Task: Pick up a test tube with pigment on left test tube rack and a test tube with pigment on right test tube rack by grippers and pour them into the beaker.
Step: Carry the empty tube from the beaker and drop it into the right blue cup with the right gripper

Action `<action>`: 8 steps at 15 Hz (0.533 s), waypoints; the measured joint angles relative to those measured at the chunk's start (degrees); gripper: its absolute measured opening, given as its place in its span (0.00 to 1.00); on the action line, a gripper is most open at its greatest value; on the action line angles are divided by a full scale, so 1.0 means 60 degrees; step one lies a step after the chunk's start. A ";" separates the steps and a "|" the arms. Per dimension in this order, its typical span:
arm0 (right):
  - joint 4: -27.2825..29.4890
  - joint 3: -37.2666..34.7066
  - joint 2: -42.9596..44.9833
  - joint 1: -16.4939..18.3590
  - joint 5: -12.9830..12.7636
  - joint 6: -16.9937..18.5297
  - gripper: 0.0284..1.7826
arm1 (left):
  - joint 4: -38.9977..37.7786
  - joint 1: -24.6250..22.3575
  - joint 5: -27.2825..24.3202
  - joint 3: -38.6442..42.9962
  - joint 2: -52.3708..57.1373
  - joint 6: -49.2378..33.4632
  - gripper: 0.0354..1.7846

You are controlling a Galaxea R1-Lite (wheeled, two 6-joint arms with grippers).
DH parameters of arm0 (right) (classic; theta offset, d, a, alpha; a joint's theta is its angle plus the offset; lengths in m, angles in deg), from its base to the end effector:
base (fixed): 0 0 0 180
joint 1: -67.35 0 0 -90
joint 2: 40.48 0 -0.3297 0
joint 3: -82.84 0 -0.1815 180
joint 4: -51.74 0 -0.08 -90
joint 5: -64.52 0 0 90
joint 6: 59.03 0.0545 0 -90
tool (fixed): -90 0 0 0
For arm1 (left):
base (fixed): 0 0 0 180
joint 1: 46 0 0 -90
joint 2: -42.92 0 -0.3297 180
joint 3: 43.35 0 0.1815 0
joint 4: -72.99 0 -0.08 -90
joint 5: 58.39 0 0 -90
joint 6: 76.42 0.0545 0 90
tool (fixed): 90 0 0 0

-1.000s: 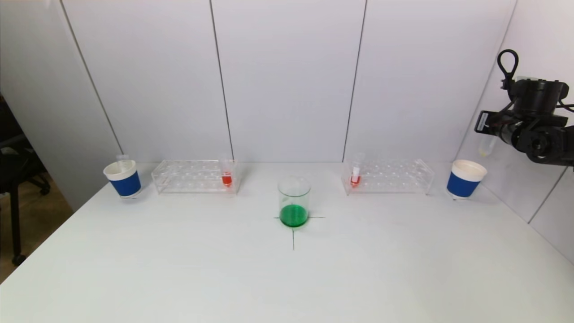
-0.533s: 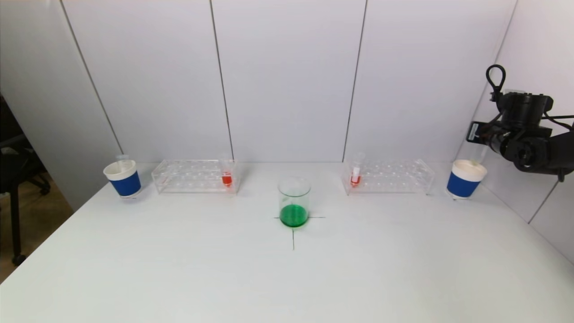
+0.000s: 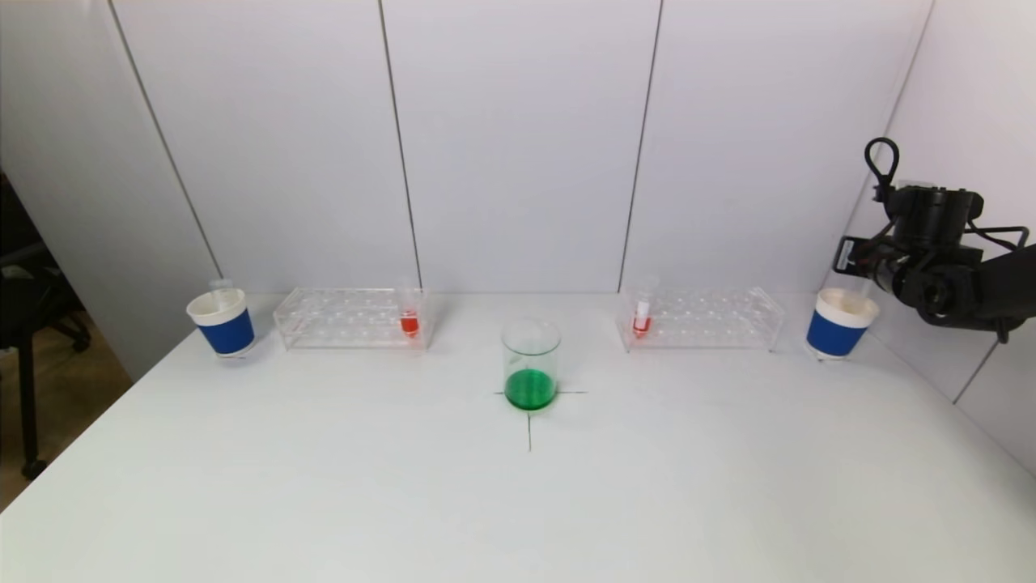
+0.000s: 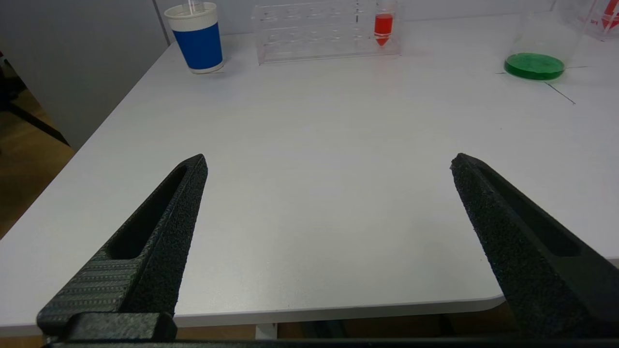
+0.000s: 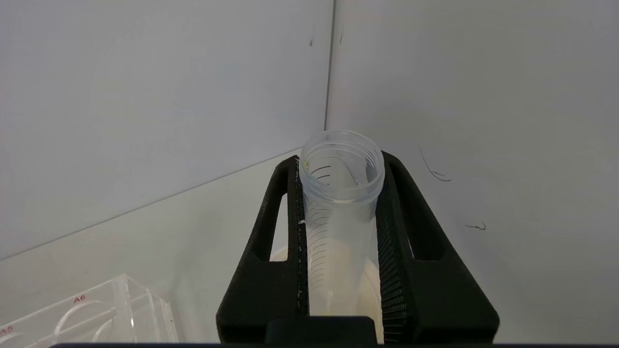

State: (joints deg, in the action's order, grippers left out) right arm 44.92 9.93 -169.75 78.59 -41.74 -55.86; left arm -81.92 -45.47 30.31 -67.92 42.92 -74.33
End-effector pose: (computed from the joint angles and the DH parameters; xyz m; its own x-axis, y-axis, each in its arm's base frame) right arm 0.4917 -0.1133 0.1517 0.8534 -0.4551 -0.2543 0.4656 0.8847 -0.0207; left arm -0.0302 -0.0010 0.0742 0.9994 -0.0319 -0.0091 0.0322 0.9988 0.0363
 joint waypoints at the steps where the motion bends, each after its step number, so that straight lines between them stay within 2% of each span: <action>1: -0.0262 -0.0205 -0.0014 -0.0010 0.0000 -0.0002 0.25 | 0.0000 0.0000 0.0000 0.0000 0.0000 0.0004 0.99; 4: -0.1002 -0.0770 -0.0047 -0.0026 0.0024 -0.0014 0.25 | -0.0002 0.0000 -0.0004 0.0000 0.0000 0.0004 0.99; 8: -0.1520 -0.1493 -0.0024 -0.0055 0.0028 -0.0010 0.25 | 0.0000 0.0000 -0.0008 0.0000 0.0000 0.0004 0.99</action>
State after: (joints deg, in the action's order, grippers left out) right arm 35.80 0.97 -169.89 78.26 -41.57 -55.92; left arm -81.92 -45.47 30.26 -67.92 42.92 -74.31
